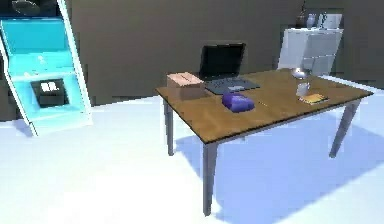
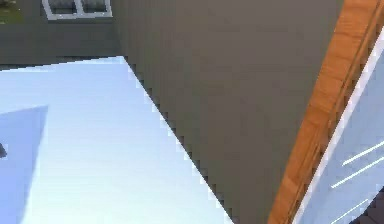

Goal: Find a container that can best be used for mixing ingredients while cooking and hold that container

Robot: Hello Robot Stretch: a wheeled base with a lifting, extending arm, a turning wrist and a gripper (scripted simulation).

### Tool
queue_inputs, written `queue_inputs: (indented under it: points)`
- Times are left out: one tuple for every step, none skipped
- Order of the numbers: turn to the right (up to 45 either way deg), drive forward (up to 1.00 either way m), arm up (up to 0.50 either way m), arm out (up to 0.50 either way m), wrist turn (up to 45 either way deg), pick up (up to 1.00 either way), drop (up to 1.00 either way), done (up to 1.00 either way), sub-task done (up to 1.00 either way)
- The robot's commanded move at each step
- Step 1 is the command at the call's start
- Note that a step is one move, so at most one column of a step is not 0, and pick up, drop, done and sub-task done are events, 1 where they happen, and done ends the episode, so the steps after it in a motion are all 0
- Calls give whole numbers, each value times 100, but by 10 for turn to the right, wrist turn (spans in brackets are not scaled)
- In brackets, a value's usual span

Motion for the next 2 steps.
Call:
queue_inputs:
  points:
    - [450, 0, 0, 0, 0, 0, 0, 0, 0]
    - [90, 0, 0, 0, 0, 0, 0, 0, 0]
